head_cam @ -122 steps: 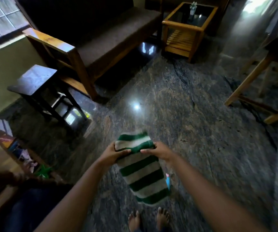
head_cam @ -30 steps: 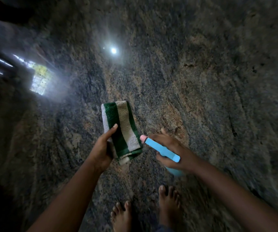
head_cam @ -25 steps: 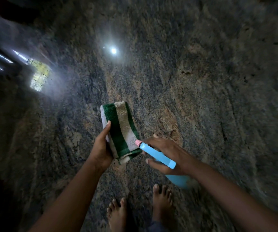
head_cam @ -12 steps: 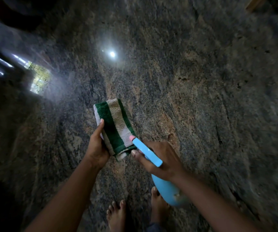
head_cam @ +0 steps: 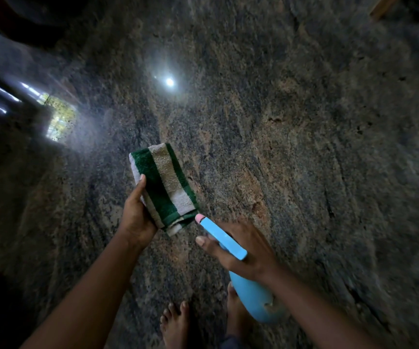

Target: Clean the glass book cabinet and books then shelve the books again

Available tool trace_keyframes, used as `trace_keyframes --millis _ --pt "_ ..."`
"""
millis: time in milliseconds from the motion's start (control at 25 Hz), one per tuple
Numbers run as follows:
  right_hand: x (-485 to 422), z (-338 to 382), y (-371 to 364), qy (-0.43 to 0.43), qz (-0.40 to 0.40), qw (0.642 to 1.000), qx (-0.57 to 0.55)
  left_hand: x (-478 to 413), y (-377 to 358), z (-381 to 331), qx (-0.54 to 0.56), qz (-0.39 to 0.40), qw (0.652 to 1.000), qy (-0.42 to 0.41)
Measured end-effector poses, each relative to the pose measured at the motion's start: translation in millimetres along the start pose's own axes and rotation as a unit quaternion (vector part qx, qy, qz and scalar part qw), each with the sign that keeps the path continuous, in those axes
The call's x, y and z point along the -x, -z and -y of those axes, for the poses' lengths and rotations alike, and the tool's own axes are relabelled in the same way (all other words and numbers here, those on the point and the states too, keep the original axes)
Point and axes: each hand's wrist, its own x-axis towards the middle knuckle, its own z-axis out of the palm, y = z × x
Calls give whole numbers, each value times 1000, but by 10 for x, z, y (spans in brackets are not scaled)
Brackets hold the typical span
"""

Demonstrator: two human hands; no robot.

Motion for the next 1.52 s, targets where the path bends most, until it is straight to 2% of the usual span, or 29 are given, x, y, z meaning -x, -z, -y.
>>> trace_keyframes --millis 120,240,320,400,480,560,640,760,840,920,1000,1120,1240,1400,1440,1520 --pt "51 2 20 16 33 993 -110 6 -10 7 1 1 1000 1" --pt "26 40 -66 38 -28 999 -15 3 -28 14 9 -2 1000 5" --pt "-32 45 -62 14 -45 998 27 2 -48 21 7 1 1000 7" --pt "-47 3 -34 2 -33 999 -14 10 -58 11 3 4 1000 8" --pt "-18 -19 0 13 14 995 -93 11 -67 3 8 6 1000 6" --pt "23 -4 -18 35 36 992 -120 2 -75 6 6 7 1000 6" --pt "16 6 -94 43 4 997 -58 -5 -83 28 6 9 1000 4" --pt "-45 -18 -104 -27 -18 999 21 -2 -74 62 13 13 1000 4" --pt "-7 -43 -88 -46 7 999 -1 18 -45 86 15 6 1000 13" --pt "51 -19 -71 -16 32 996 -80 30 -14 115 11 1 1000 19" --pt "72 -14 -91 -1 17 992 -122 19 16 140 13 1 1000 21" --pt "-14 -18 -109 -26 -36 998 -52 10 44 135 26 2 999 19" --pt "-39 -46 -62 -50 -36 998 -26 2 59 139 37 -10 999 10" --pt "52 -53 -24 4 39 988 -150 15 37 168 36 -9 999 16" --pt "68 -68 -68 15 37 989 -143 17 25 189 30 -9 999 17" --pt "56 -105 -164 32 -2 999 -44 30 1 255 19 -6 1000 22"
